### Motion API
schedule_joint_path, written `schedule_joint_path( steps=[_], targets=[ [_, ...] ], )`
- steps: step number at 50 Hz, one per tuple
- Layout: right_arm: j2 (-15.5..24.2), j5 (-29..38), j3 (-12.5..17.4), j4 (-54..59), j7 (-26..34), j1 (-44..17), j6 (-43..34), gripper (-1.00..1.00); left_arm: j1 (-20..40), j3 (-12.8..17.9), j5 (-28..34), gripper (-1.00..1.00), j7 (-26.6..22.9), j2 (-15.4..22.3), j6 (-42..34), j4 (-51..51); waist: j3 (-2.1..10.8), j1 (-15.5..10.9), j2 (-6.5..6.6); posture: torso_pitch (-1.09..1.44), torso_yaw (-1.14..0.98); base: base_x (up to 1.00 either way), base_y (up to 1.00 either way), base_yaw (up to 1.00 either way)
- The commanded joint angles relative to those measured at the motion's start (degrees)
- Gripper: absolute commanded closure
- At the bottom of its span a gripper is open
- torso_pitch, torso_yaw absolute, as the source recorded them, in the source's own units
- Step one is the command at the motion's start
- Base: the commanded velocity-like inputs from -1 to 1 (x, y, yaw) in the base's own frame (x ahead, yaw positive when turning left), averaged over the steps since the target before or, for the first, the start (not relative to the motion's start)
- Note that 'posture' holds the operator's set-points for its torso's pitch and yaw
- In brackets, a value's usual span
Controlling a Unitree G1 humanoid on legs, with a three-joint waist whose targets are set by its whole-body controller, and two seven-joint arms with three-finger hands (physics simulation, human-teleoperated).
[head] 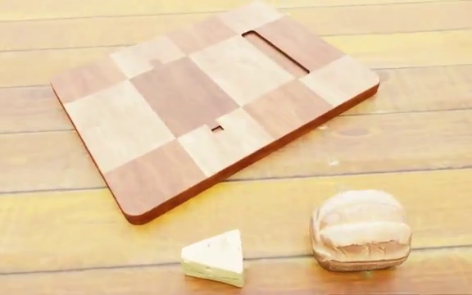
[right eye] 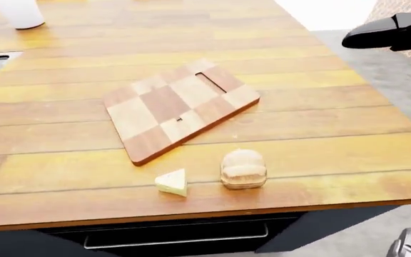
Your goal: Place the bread and cheese on the cutting board.
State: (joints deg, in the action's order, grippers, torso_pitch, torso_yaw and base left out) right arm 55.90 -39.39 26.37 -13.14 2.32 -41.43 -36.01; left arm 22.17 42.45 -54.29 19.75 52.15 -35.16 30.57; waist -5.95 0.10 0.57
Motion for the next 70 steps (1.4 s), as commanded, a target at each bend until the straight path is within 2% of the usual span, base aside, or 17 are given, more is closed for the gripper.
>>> schedule_joint_path(
  steps=[1,3,7,13,18,21,24,28,35,40,46,52,58,59,62,66,70],
  targets=[
    [1.93,0.84,1.19,-1.06,-0.07,-2.43,1.61,-1.0,1.24,0.62,1.76,-1.0,-0.41,1.58,2.21,1.29,2.23,0.02,0.05,0.0,0.0,0.0,0.0,0.0],
    [2.53,1.35,0.55,-0.13,-0.04,-3.82,1.05,-1.0,1.17,0.22,3.34,-1.0,-1.46,1.48,2.69,1.54,2.0,-0.1,0.02,0.0,0.0,0.0,0.0,0.0],
    [3.3,1.55,0.05,0.63,0.58,-5.29,-0.39,-1.0,1.04,1.36,3.72,-1.0,-2.77,1.91,1.92,1.42,2.5,-0.23,-0.68,0.0,0.0,0.0,0.0,0.0],
    [5.02,3.18,-1.66,0.86,3.68,-7.57,-1.77,-1.0,1.02,2.88,0.67,-1.0,-2.14,1.97,1.3,1.51,2.32,0.0,-0.61,0.0,0.0,0.0,0.0,0.0],
    [7.47,5.81,-5.62,4.72,7.61,-15.0,-4.57,-1.0,-0.13,3.97,-0.36,-1.0,-2.21,2.1,2.05,1.31,2.54,0.21,-0.83,0.0,0.0,0.0,0.0,0.0],
    [8.1,9.3,-9.2,6.67,12.01,-20.19,-6.19,-1.0,-0.6,4.65,-1.43,-1.0,-1.59,2.03,1.98,0.83,2.36,0.18,-0.79,0.0,0.0,0.0,0.0,0.0],
    [9.38,17.26,-13.47,7.53,19.96,-25.39,-6.92,-1.0,-0.61,4.36,-1.7,-1.0,-0.9,2.33,2.34,0.31,1.99,0.05,-0.71,0.0,0.0,0.0,0.0,0.0],
    [8.61,24.22,-12.84,5.95,28.82,-27.33,-12.2,-1.0,-0.19,4.07,-2.34,-1.0,-0.23,3.02,2.44,0.06,1.51,-0.15,-0.74,0.0,0.0,0.0,0.0,0.0],
    [7.72,31.66,-10.25,-1.87,41.06,-21.71,-14.29,-1.0,0.13,3.75,-3.02,-1.0,0.52,4.07,2.77,-0.48,1.14,-0.15,-0.98,0.0,0.0,0.0,0.0,0.0],
    [8.23,30.74,-6.26,-12.06,47.13,-15.72,-20.77,-1.0,-0.77,4.67,-3.28,-1.0,0.42,3.81,2.7,-0.07,1.16,-0.01,-0.62,0.0,0.0,0.0,0.0,0.0],
    [7.71,27.96,-2.05,-20.96,49.27,-8.11,-25.97,-1.0,-0.82,4.32,-3.13,-1.0,0.41,3.5,2.9,0.05,1.15,0.32,-0.19,0.0,0.0,0.0,0.0,0.0],
    [5.68,27.37,1.43,-27.28,49.37,0.33,-26.96,-1.0,-1.16,4.6,-2.97,-1.0,0.23,3.21,2.84,0.29,1.47,0.53,-0.19,0.0,0.0,0.0,0.0,0.0],
    [3.95,28.7,1.25,-30.17,49.68,3.69,-27.15,-1.0,-0.78,4.3,-3.22,-1.0,0.61,3.38,2.7,0.37,2.05,0.32,-0.63,0.0,0.0,0.0,0.0,0.0],
    [4.96,28.56,0.32,-29.33,50.05,1.81,-27.94,-1.0,-0.54,4.2,-3.39,-1.0,0.75,3.59,2.66,0.26,2.11,0.29,-0.72,0.0,0.0,0.0,0.0,0.0],
    [3.54,32.09,-0.44,-30.51,50.3,4.71,-25.95,-1.0,-0.42,4.14,-3.54,-1.0,0.85,3.85,2.8,0.05,2.19,0.01,-1.06,0.0,0.0,0.0,0.0,0.0],
    [3.85,35.86,-2.37,-29.77,52.92,3.77,-24.67,-1.0,-0.19,4.07,-3.91,-1.0,1.1,4.28,2.84,-0.13,2.36,-0.21,-1.47,0.0,0.0,0.0,0.0,0.0],
    [0.94,42.4,-2.59,-32.72,55.71,7.88,-22.27,-1.0,-0.26,3.75,-3.97,-1.0,1.31,4.11,3.02,0.14,2.42,-0.43,-1.67,0.0,0.0,0.0,0.0,0.0]
  ],
)
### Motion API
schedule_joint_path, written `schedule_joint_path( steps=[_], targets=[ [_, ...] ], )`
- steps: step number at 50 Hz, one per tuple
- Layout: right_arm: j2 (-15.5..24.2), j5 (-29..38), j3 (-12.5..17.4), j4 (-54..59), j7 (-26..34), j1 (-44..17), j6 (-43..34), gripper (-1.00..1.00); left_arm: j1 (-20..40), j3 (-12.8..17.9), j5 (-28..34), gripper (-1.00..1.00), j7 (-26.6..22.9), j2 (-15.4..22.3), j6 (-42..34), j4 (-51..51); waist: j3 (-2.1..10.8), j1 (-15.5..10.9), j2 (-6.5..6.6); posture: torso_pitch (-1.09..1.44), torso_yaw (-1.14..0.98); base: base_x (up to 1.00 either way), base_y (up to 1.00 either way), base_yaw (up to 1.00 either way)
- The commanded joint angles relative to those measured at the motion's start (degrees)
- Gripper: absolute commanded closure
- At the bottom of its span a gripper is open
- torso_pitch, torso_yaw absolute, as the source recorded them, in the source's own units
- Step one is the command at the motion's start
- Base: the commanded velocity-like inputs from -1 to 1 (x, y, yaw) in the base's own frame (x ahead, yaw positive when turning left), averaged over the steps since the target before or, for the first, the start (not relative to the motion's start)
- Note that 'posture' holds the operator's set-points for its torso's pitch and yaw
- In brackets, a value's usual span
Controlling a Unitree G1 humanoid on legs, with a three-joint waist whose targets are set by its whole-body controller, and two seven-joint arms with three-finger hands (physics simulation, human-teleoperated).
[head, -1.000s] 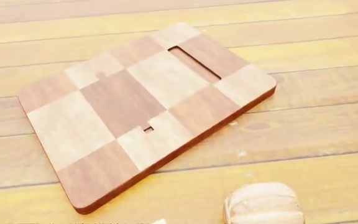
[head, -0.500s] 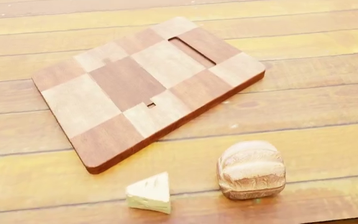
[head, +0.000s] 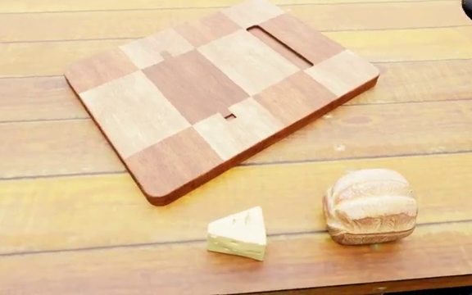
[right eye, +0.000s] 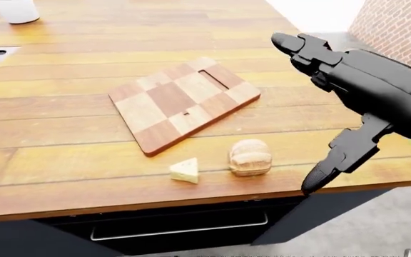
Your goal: Place the bread and cheese on the cutting board.
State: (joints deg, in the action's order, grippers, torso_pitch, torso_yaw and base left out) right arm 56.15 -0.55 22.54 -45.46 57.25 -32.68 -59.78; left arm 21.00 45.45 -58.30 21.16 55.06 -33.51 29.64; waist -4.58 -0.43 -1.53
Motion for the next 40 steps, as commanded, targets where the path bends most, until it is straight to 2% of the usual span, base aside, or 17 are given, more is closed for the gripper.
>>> schedule_joint_path(
  steps=[1,6,8,13,23,31,36,40],
  targets=[
    [0.49,5.7,1.0,-0.38,1.67,0.02,4.05,-1.0,0.71,0.85,0.06,-1.0,-0.06,0.93,1.37,1.27,1.1,0.05,0.43,0.0,0.0,0.0,0.0,0.0],
    [-1.55,12.91,-0.39,-1.48,7.39,-0.78,5.7,-1.0,0.43,1.36,-0.09,-1.0,-0.13,0.92,1.25,1.37,1.41,0.15,0.8,0.0,0.0,0.0,0.0,0.0],
    [-2.6,16.02,-1.1,-1.99,9.05,-0.8,8.74,-1.0,0.3,1.26,0.04,-1.0,-0.09,0.64,1.34,1.56,1.45,0.21,1.0,0.0,0.0,0.0,0.0,0.0],
    [-4.62,22.76,-4.21,-4.19,15.23,-4.04,7.39,-1.0,0.61,1.26,-0.28,-1.0,0.15,0.89,1.35,1.41,1.74,0.51,1.51,0.0,0.0,0.0,0.0,0.0],
    [-9.84,33.15,-7.64,-5.73,25.61,-7.81,8.0,-1.0,0.64,1.15,-0.49,-1.0,0.34,0.94,1.47,1.3,1.75,0.95,2.19,0.0,0.0,0.0,0.0,0.0],
    [-15.31,42.58,-10.49,-6.84,30.5,-8.64,9.62,-1.0,0.72,0.83,-0.52,-1.0,0.53,1.05,1.86,1.07,1.33,1.21,2.47,0.0,0.0,0.0,0.0,0.0],
    [-18.42,47.48,-10.85,-8.14,34.81,-9.13,10.88,-1.0,0.62,0.87,-0.41,-1.0,0.49,0.82,1.81,1.18,1.16,1.41,2.73,0.0,0.0,0.0,0.0,0.0],
    [-18.33,47.84,-11.67,-9.68,35.24,-8.22,9.76,-1.0,0.69,0.75,-0.38,-1.0,0.58,0.72,1.77,1.31,1.09,1.57,2.88,0.0,0.0,0.0,0.0,0.0]
  ],
)
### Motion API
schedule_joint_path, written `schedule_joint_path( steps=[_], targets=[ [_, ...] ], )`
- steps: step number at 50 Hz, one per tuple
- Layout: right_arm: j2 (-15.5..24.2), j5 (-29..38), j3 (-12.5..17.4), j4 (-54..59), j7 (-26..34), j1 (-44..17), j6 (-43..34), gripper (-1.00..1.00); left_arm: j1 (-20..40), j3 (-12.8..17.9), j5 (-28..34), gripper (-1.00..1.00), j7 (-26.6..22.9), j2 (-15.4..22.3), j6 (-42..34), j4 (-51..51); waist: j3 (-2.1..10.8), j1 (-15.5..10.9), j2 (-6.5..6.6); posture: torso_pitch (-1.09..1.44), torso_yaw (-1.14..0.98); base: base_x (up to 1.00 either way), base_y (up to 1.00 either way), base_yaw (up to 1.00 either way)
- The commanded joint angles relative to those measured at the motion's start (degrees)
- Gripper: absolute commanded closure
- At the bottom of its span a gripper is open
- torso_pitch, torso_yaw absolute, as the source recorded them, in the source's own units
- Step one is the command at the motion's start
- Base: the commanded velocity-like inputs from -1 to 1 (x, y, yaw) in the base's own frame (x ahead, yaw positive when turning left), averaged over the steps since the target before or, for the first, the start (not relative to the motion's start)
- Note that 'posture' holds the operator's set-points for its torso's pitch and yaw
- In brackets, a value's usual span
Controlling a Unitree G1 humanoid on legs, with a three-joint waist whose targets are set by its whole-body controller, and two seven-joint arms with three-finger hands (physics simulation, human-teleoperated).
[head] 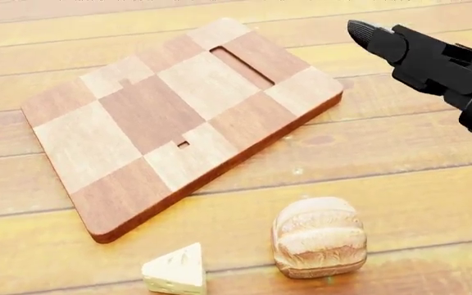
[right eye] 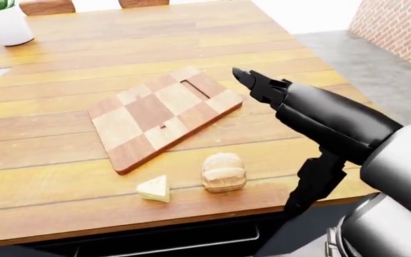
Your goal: Place the bread and cheese on the cutting board.
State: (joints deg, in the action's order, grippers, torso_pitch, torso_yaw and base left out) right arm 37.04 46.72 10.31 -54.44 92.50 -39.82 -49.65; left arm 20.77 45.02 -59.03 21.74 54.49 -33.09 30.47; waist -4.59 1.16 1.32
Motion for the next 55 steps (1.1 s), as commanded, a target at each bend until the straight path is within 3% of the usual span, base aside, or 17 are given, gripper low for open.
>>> schedule_joint_path(
  steps=[1,6,12,22,31,37,42,55],
  targets=[
    [0.86,0.58,0.32,-0.92,-0.01,-1.02,-0.52,-1.0,0.94,1.14,0.33,-1.0,0.03,1.27,1.33,0.48,1.1,0.01,0.04,0.0,0.0,0.0,0.0,0.0],
    [1.11,1.09,-1.75,-0.97,0.0,-2.22,-2.01,-1.0,0.99,1.16,0.34,-1.0,0.0,1.2,1.36,0.46,1.02,0.28,0.23,0.0,0.0,0.0,0.0,0.0],
    [-1.26,3.42,-4.23,-0.31,0.0,-2.75,-1.08,-1.0,0.98,1.17,0.16,-1.0,0.13,1.16,1.36,0.49,0.94,0.63,0.52,0.0,0.0,0.0,0.0,0.0],
    [-10.39,10.23,-7.82,5.25,0.0,-5.46,5.97,-1.0,1.18,0.99,-0.25,-1.0,0.45,1.39,1.52,0.28,0.93,1.22,1.4,0.0,0.0,0.0,0.0,0.0],
    [-17.3,11.98,-5.63,11.0,-1.53,-6.64,14.99,-1.0,0.64,1.33,0.09,-1.0,0.25,0.9,1.75,0.42,1.03,1.44,2.12,0.0,0.0,0.0,0.0,0.0],
    [-15.62,8.2,-3.86,14.16,-6.45,-3.43,25.11,-1.0,0.46,1.37,0.1,-1.0,0.3,0.59,1.69,0.82,1.29,1.3,2.11,0.0,0.0,0.0,0.0,0.0],
    [-16.1,8.11,-4.54,15.16,-7.68,-2.86,30.0,-1.0,0.33,1.65,0.06,-1.0,0.24,0.45,1.61,0.87,1.46,1.27,2.08,0.0,0.0,0.0,0.0,0.0],
    [-19.09,10.08,-6.33,15.45,-2.4,-3.57,35.25,-1.0,0.75,1.38,-0.31,-1.0,0.59,0.96,1.91,0.32,1.52,1.28,1.86,0.0,0.0,0.0,0.0,0.0]
  ],
)
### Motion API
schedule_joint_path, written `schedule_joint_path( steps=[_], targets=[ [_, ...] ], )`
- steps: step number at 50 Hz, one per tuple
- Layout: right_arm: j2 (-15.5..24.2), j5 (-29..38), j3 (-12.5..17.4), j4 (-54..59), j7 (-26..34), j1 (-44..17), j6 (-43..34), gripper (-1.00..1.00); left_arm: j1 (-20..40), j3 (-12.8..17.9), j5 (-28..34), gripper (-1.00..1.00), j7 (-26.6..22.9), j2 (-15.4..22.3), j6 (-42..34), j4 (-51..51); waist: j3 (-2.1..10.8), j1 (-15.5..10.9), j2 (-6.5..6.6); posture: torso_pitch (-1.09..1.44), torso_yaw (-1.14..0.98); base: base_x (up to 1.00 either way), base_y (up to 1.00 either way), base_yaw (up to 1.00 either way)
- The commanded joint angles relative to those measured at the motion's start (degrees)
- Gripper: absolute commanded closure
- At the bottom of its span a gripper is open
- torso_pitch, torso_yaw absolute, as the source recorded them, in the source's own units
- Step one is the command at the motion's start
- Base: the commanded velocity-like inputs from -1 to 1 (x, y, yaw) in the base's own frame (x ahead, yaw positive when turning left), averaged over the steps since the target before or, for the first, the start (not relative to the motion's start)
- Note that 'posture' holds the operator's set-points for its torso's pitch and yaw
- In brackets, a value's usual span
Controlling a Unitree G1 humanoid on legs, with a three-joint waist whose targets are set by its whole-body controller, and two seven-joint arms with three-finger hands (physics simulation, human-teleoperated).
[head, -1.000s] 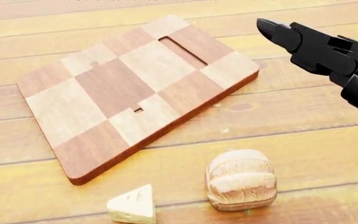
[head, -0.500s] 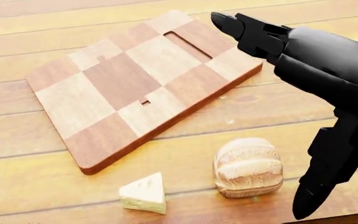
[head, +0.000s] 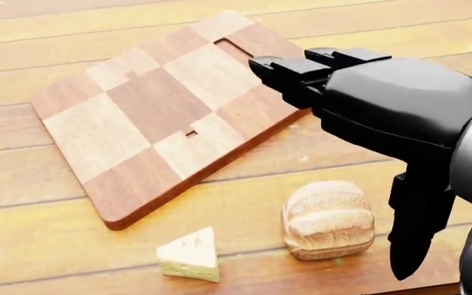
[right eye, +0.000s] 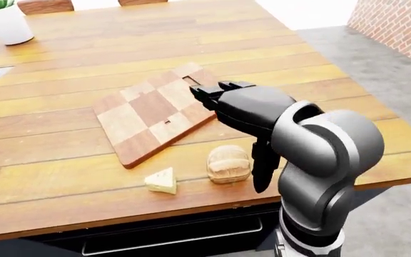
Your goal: Place the bread and cheese on the cutting board.
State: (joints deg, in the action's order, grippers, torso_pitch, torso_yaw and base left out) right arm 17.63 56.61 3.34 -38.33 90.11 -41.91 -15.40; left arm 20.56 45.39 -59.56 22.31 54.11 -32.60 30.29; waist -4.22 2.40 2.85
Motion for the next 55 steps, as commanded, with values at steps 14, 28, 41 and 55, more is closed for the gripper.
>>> schedule_joint_path(
  steps=[14,28,41,55],
  targets=[
    [9.82,-7.47,-6.63,0.61,2.38,-4.56,-6.45,-1.0,0.41,1.03,0.78,-1.0,-0.32,0.11,1.67,1.02,1.07,0.06,0.16,0.0,0.0,0.0,0.0,0.0],
    [7.1,-6.22,-9.95,2.74,2.39,-3.67,-4.41,-1.0,-0.26,1.77,0.65,-1.0,-0.5,-0.41,1.57,1.39,0.91,0.25,0.38,0.0,0.0,0.0,0.0,0.0],
    [4.07,-4.37,-8.88,4.35,2.39,-0.83,2.53,-1.0,-0.21,1.63,0.61,-1.0,-0.43,-0.34,1.88,1.08,1.07,0.39,0.61,0.0,0.0,0.0,0.0,0.0],
    [2.53,-3.55,-7.54,4.86,2.39,1.58,6.26,0.38,-0.96,2.12,0.87,-1.0,-0.69,-1.14,1.72,1.85,1.21,0.43,0.62,0.0,0.0,0.0,0.0,0.0]
  ],
)
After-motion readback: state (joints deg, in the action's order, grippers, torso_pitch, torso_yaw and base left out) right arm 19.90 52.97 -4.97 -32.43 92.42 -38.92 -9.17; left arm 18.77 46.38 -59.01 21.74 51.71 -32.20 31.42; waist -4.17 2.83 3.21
